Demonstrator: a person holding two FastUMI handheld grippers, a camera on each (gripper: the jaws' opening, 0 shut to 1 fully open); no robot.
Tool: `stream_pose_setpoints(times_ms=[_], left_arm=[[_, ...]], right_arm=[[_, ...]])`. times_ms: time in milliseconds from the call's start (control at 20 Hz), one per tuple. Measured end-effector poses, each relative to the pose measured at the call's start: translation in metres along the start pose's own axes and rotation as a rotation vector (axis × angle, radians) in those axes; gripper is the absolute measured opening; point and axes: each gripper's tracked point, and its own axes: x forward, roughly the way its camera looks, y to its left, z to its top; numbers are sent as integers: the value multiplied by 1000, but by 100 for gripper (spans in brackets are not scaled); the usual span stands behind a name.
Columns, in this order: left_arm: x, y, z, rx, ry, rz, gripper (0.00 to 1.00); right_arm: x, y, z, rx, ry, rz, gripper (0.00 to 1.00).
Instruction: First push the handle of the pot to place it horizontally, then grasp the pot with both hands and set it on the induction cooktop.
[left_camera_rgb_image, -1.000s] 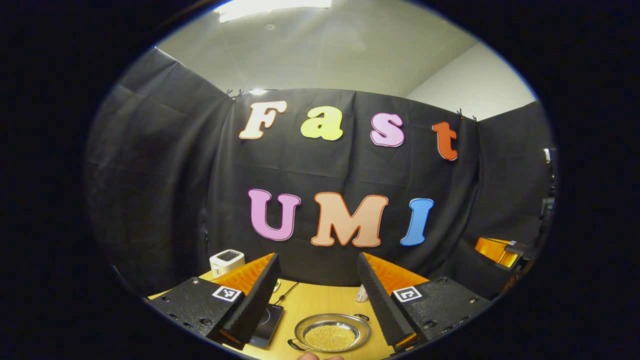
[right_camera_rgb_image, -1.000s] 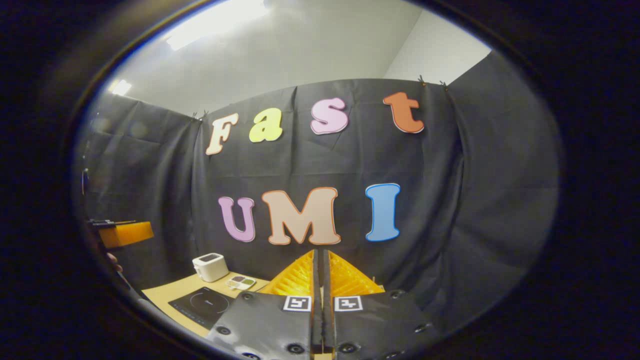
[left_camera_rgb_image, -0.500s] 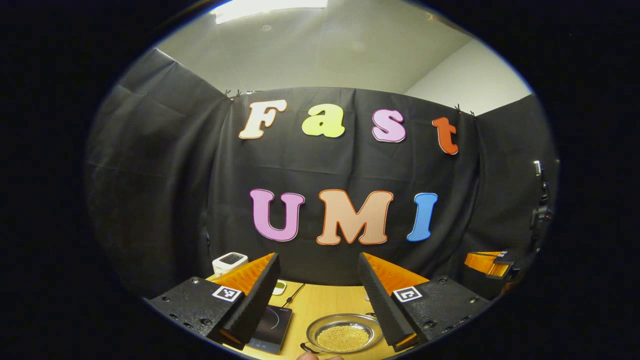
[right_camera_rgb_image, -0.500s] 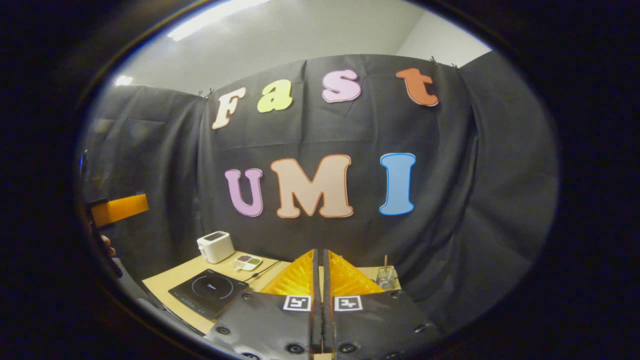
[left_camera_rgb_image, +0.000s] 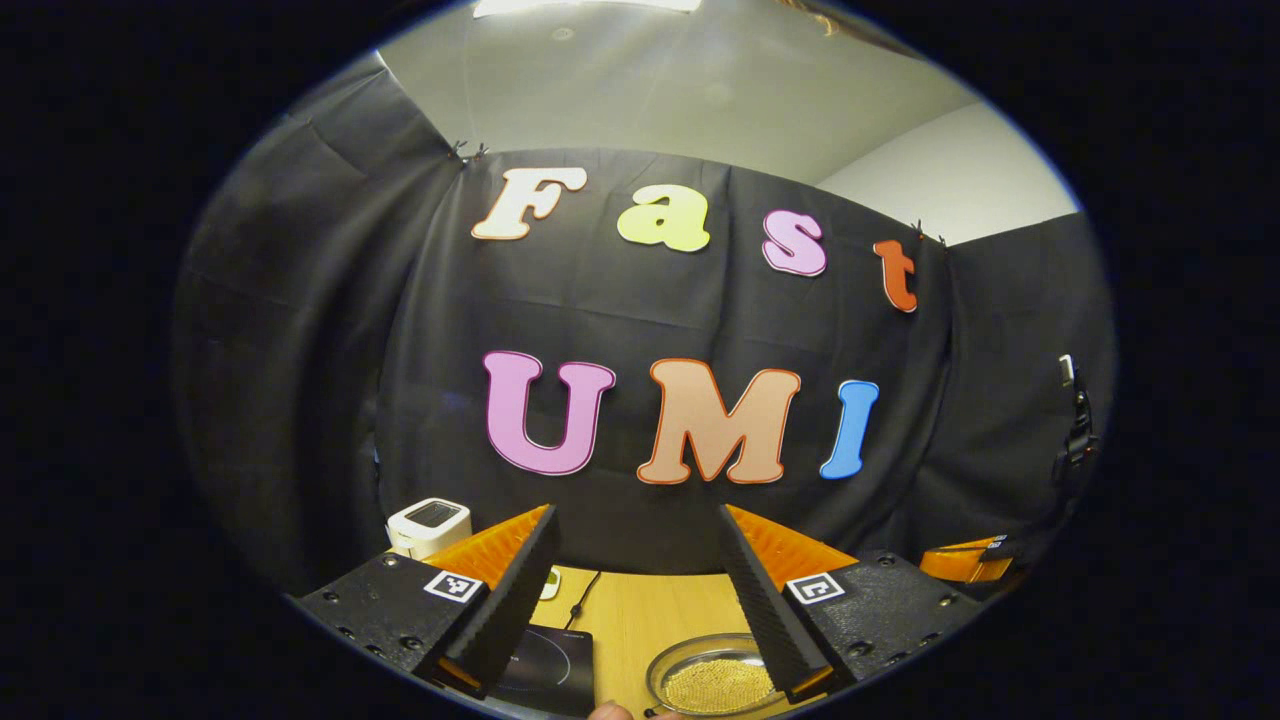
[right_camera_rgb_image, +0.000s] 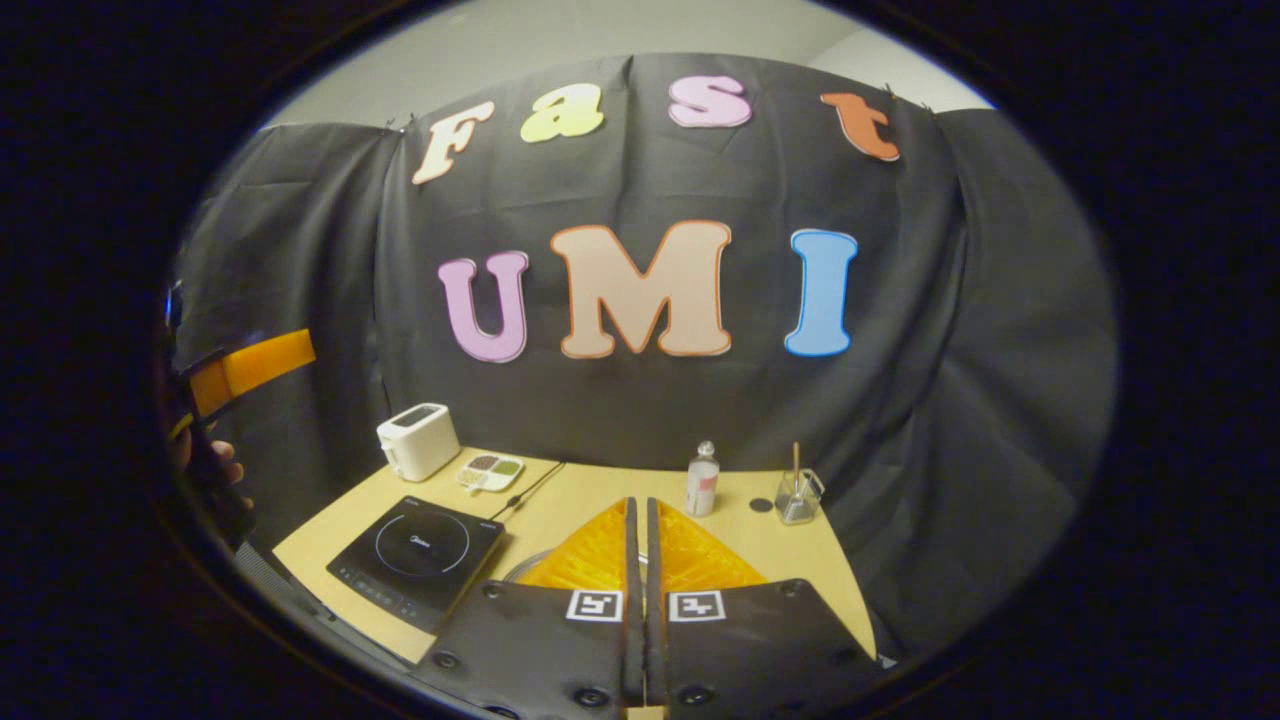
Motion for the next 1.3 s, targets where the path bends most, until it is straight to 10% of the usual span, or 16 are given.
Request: stream_pose_setpoints(times_ms=[600,1300], left_arm=[[39,56,-54,14,62,-42,91],[34,117,-82,3,109,37,95]], right_arm=[[22,82,-197,109,510,3,3],[28,121,-301,148,812,19,3]])
